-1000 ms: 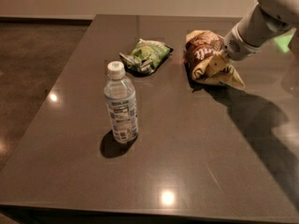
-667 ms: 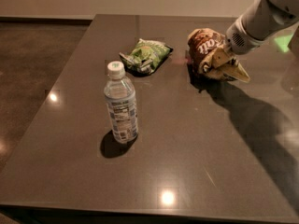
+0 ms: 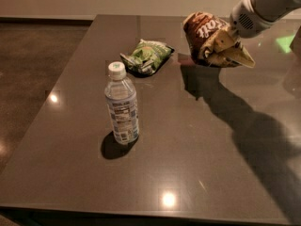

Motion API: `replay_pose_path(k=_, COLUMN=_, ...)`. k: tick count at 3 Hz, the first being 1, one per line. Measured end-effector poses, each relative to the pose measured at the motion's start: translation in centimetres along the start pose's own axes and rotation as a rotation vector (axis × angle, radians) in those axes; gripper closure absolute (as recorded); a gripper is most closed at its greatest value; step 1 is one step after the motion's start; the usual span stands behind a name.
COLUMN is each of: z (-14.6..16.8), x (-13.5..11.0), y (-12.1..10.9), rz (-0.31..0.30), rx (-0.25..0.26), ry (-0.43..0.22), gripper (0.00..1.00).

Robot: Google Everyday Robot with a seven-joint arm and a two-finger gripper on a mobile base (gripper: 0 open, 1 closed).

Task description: Pick brown chip bag

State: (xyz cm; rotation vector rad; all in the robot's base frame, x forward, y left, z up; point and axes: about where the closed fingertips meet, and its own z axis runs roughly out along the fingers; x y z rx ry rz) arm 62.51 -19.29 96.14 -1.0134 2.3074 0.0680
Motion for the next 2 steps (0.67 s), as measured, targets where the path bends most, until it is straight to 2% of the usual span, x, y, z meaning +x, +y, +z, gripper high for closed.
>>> replay_pose_path(k=1, z=-3.54, x=-2.11, y=1.04, rz=-0.071, rx=0.028, ry=-0.04, gripper=1.0)
replay_pose_path(k=2, z=-3.54, x=-2.11, y=1.04, rz=-0.071, rx=0.028, ry=-0.04, gripper=1.0)
